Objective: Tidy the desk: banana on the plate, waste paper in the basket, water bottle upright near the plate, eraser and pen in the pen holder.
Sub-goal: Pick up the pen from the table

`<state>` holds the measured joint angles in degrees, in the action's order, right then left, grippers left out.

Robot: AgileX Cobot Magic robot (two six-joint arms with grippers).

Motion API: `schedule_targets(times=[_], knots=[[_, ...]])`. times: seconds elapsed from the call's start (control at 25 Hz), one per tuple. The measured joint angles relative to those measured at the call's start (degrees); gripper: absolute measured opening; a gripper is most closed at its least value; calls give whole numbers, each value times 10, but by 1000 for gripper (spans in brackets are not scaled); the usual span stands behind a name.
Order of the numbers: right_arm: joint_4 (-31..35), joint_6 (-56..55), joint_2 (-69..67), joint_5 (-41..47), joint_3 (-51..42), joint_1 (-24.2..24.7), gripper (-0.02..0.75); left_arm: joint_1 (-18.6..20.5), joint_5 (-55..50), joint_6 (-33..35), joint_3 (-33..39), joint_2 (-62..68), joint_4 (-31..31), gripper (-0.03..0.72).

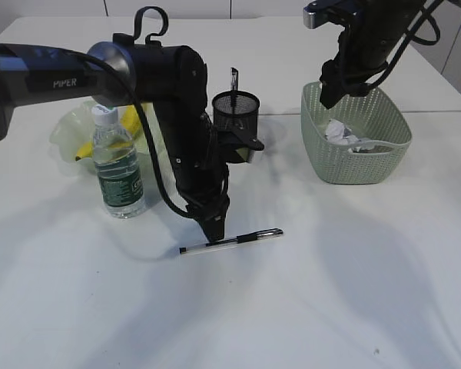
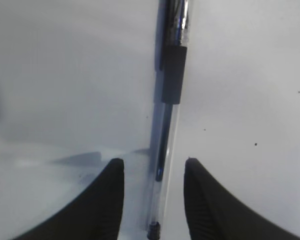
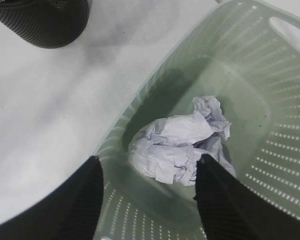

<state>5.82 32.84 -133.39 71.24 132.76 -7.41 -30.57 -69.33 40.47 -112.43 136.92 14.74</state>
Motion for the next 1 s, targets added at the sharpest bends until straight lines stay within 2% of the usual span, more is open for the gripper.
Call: schedule_targets(times=[1.0], knots=[[-1, 0, 0, 0, 0, 0, 442, -14, 0, -59, 0, 0, 0, 279]])
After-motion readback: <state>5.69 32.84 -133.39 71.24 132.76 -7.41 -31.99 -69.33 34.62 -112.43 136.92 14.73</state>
